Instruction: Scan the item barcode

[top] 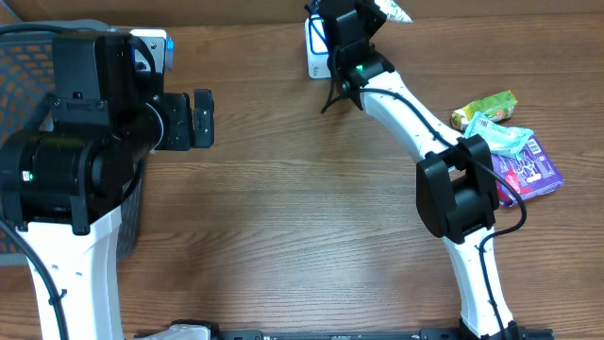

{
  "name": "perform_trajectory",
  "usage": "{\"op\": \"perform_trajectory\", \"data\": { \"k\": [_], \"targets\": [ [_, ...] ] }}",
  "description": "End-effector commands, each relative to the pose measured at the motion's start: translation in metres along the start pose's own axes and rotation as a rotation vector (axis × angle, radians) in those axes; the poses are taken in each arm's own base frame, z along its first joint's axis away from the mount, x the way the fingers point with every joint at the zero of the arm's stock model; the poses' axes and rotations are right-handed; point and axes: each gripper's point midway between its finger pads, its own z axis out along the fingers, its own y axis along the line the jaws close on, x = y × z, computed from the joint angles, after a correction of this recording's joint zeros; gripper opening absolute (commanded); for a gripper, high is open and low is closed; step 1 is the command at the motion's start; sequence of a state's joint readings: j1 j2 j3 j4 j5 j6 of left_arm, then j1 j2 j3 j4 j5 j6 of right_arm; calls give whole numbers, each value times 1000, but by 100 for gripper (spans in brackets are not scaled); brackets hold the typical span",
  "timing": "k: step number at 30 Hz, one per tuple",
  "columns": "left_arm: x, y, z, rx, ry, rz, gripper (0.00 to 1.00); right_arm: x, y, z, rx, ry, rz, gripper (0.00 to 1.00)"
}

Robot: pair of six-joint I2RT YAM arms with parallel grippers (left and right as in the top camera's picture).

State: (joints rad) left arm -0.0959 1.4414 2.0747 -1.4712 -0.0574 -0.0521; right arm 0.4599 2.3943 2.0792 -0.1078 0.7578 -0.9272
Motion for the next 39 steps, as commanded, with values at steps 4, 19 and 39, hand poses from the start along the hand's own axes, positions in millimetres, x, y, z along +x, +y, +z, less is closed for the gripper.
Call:
{"op": "perform_trajectory", "data": {
  "k": [4,19,39],
  "targets": [
    [-2,2,-3,-4,-11,4,100,-36,9,-5,-103,-197,-87,4],
    [-2,2,-2,-4,-10,4,100,-7,42,12,-176,-119,-98,4],
    [-2,2,-2,-4,-10,4,100,-25,-19,-57,-366,-136,235,4]
  ]
}}
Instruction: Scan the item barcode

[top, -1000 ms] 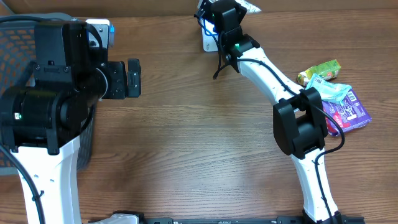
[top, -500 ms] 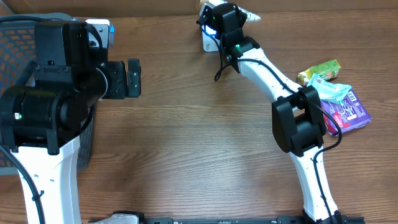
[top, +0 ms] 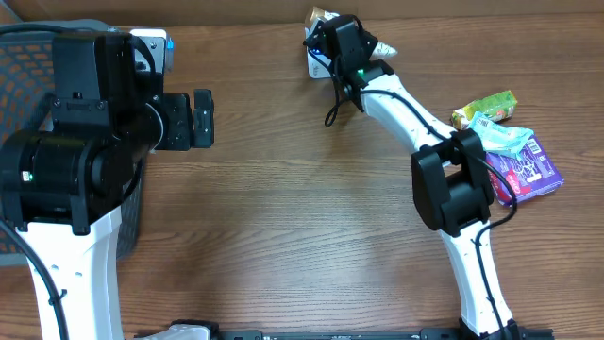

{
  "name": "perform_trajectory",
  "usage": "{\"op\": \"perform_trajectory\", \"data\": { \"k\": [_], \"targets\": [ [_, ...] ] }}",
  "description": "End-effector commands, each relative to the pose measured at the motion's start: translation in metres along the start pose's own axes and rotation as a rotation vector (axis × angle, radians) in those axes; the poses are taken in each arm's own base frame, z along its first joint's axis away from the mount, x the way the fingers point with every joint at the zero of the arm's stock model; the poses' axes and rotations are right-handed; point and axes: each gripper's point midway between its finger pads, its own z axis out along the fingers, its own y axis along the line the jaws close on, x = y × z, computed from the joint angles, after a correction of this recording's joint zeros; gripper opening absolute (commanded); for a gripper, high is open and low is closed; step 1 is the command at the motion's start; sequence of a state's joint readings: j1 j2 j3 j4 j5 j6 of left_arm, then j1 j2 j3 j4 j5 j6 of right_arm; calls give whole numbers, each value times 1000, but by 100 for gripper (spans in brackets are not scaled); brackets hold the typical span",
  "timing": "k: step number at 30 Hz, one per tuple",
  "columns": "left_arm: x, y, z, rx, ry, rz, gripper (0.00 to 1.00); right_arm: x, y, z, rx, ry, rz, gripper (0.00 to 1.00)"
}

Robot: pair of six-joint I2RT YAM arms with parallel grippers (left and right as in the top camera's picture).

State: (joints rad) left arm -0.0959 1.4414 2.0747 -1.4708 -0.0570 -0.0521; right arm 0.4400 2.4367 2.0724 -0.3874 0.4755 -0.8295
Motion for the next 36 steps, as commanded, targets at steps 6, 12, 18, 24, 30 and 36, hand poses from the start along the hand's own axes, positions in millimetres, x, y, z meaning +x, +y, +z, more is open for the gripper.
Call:
{"op": "perform_trajectory", "data": {
  "k": [6,12,18,24,30,36],
  "targets": [
    [-2,2,-2,-4,-9,4,100,-31,-120,-213,-190,-196,820,4],
    [-2,2,-2,-4,-9,4,100,132,-127,-296,-90,352,1471,4],
    [-2,2,-2,-4,-9,4,100,265,-144,-292,156,693,1738,4],
    [-2,2,-2,-4,-9,4,100,331,-93,-234,34,845,1916,4],
    [-2,2,-2,-4,-9,4,100,364,-41,-201,-65,893,1943,19],
    [-2,2,-2,-4,-9,4,100,355,-43,-203,-170,831,1823,70]
  ]
}}
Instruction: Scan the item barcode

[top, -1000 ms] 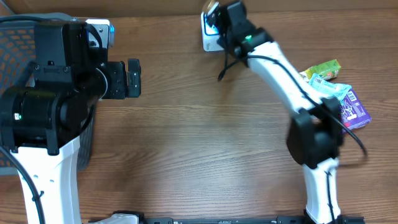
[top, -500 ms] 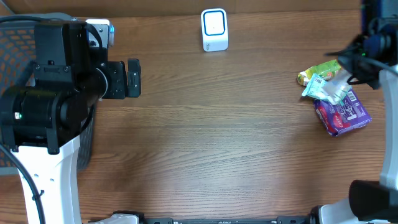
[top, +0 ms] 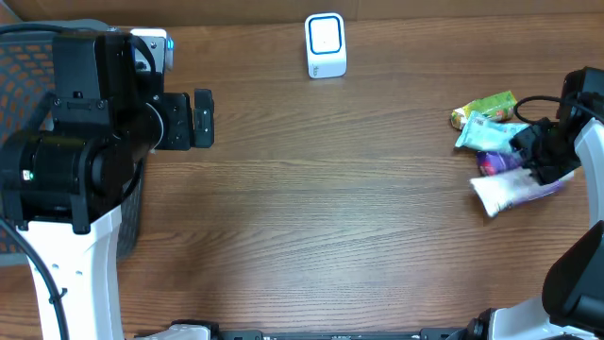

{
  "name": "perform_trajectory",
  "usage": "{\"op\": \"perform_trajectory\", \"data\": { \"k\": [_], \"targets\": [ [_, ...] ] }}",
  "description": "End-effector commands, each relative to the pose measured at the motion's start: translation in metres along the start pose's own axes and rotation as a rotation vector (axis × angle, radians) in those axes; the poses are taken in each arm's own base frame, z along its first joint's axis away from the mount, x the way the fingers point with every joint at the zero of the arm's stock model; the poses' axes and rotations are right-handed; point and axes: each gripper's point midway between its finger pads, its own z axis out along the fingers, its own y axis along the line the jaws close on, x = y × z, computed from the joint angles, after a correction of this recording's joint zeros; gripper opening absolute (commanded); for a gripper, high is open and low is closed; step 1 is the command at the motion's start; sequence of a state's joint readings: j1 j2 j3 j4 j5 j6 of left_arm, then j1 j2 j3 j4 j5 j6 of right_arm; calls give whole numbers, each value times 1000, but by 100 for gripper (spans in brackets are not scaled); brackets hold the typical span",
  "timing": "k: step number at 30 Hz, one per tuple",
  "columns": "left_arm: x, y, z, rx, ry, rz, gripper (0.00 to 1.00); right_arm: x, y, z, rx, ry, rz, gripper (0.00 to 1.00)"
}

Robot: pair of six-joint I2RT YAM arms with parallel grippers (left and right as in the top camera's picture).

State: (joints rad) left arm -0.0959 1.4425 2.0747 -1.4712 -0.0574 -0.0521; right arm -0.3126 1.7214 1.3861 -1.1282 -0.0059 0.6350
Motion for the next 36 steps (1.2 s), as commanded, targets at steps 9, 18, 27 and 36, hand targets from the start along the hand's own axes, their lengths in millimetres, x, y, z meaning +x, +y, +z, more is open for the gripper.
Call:
{"op": "perform_trajectory", "data": {
  "k": [9,18,27,36],
  "targets": [
    [-2,2,-2,-4,-10,4,100,16,43,-147,-351,-124,-354,86],
    [-2,2,-2,-4,-10,4,100,87,3,-255,-502,-321,-564,96],
    [-2,2,-2,-4,-10,4,100,154,-54,-292,-538,-426,-598,100],
    [-2,2,-2,-4,-10,4,100,153,-67,-285,-468,-421,-583,100]
  ]
}}
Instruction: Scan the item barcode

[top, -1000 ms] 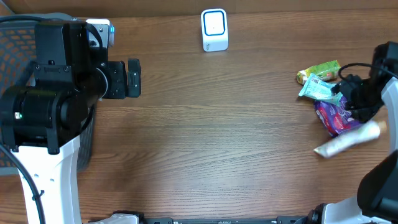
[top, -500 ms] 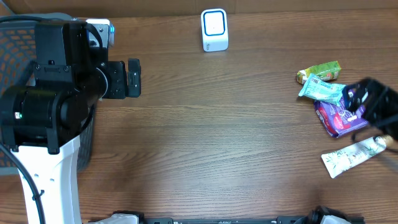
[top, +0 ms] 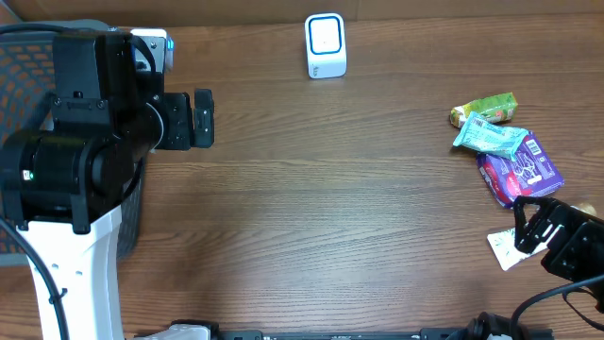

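Observation:
The white barcode scanner (top: 325, 44) with its blue-rimmed face stands at the far middle of the table. My right gripper (top: 525, 232) is low at the near right, shut on a white packet (top: 506, 250) that sticks out from its fingers towards the left. My left gripper (top: 203, 118) hangs at the left with nothing in it; the overhead view does not show whether it is open or shut.
A pile of items lies at the right: a green pouch (top: 484, 108), a light-blue packet (top: 491, 138) and a purple packet (top: 520, 173). A dark mesh basket (top: 24, 66) sits at the far left behind the left arm.
My right gripper, with the white packet in it, has moved from beside the pile of items to the table's near right corner. The left arm has not moved.
My right gripper held the white packet up at the scanner at the far middle, then still there with the packet turned. Then it was back at the right beside the pile with the packet, and now it is at the near right.

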{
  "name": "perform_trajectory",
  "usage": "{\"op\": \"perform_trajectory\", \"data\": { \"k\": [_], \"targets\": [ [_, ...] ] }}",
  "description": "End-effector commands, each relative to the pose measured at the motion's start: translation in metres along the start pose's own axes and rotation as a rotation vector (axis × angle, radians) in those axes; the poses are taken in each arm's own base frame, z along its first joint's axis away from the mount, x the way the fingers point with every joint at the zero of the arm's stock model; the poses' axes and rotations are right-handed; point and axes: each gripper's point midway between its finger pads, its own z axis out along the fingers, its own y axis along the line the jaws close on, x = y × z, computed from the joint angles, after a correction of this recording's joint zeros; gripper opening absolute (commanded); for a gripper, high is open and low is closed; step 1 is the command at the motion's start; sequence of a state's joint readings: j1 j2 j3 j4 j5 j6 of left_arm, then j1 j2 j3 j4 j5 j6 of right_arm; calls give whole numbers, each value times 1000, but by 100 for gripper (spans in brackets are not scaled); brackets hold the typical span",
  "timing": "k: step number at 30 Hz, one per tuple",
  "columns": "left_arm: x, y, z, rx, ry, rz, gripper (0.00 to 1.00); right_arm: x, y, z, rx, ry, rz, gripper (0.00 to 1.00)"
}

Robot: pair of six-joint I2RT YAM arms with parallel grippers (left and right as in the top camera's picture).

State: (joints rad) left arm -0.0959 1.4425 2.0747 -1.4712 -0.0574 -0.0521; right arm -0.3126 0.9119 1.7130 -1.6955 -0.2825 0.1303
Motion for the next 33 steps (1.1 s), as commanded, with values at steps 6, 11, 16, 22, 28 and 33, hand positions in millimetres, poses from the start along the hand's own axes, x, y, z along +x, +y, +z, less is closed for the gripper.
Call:
{"op": "perform_trajectory", "data": {
  "k": [6,11,16,22,28,33],
  "targets": [
    [-2,2,-2,-4,-10,4,100,-15,-5,4,30,-82,-278,100],
    [-2,2,-2,-4,-10,4,100,1,1,21,-33,-186,-405,100],
    [-2,2,-2,-4,-10,4,100,15,7,52,-132,-392,-475,100],
    [-2,2,-2,-4,-10,4,99,16,7,88,-214,-595,-422,100],
    [-2,2,-2,-4,-10,4,100,19,-1,133,-204,-719,-483,100],
    [-2,2,-2,-4,-10,4,100,30,-9,152,-216,-800,-485,100]
  ]
}}
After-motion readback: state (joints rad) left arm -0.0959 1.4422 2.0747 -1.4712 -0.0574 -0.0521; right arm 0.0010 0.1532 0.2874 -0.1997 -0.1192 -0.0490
